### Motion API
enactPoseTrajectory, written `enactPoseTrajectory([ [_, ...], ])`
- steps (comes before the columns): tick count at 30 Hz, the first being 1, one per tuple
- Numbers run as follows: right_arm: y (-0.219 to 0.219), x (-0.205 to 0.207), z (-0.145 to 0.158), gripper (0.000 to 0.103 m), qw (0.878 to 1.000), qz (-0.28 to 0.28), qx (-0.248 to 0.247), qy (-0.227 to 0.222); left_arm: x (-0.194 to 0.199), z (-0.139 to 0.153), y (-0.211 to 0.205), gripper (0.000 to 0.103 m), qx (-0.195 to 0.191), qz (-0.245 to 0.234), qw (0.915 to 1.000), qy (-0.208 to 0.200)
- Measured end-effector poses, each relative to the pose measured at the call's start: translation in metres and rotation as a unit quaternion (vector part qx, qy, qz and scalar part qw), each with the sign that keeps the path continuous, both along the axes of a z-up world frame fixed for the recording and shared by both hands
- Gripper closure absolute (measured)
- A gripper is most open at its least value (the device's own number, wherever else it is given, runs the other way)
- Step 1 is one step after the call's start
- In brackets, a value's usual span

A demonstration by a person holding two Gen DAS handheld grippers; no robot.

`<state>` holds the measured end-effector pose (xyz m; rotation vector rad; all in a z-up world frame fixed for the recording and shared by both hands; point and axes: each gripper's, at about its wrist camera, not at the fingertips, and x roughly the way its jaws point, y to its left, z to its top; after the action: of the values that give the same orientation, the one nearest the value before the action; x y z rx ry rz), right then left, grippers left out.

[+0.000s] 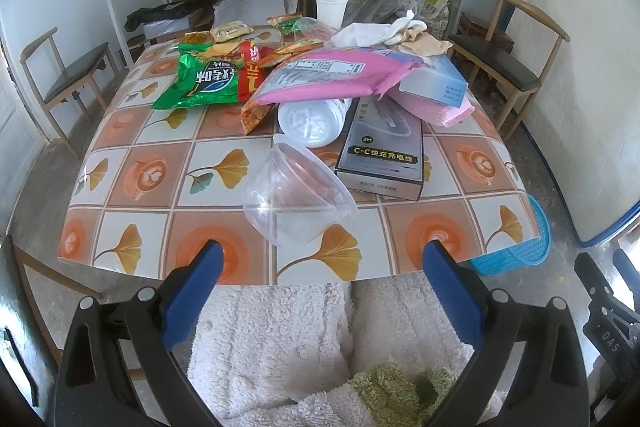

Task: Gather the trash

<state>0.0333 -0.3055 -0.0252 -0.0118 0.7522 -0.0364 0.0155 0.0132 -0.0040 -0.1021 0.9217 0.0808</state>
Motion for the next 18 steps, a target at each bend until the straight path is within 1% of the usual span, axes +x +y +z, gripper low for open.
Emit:
enactPoseTrajectory([
  [18, -0.0001, -0.0004, 0.0002, 0.008, 1.0, 0.0, 0.001, 0.0, -0.0002, -0.0009, 0.0017, 0.006, 0.001, 0.0, 1.0, 0.001],
])
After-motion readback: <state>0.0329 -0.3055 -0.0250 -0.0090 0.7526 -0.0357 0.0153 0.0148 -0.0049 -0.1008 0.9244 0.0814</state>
